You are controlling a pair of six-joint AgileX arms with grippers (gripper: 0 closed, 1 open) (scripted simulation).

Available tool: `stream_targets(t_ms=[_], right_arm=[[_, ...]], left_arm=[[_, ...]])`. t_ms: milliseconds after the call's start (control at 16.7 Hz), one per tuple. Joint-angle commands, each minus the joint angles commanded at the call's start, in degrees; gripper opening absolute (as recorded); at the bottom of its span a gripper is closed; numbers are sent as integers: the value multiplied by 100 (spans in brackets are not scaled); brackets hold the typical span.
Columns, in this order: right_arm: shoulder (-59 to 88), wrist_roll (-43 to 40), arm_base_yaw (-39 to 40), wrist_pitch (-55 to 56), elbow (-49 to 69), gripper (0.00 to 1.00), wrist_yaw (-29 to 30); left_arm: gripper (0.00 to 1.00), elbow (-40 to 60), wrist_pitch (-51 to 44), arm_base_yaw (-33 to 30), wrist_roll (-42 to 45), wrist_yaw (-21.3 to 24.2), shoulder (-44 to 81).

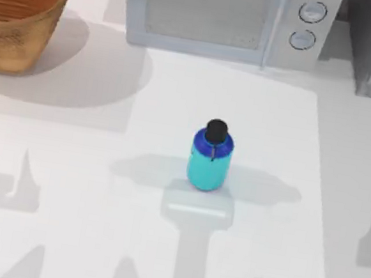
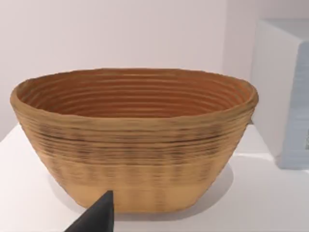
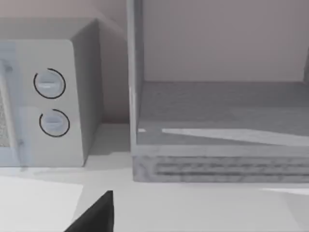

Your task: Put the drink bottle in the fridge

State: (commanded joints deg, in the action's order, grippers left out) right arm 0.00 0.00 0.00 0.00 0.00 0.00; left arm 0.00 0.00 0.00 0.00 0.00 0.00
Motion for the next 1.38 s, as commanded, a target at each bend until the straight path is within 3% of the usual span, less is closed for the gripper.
stream_targets(t_ms=[240, 540, 1380], right_arm=[[165, 9, 71, 145, 40, 100, -35], [1555, 37, 533, 1250, 303, 100, -202], [9200, -1, 2503, 7029, 1550, 100, -590]], left_arm=[[100, 0, 0, 0, 0, 0, 0], [100, 0, 0, 0, 0, 0, 0], [100, 0, 0, 0, 0, 0, 0]])
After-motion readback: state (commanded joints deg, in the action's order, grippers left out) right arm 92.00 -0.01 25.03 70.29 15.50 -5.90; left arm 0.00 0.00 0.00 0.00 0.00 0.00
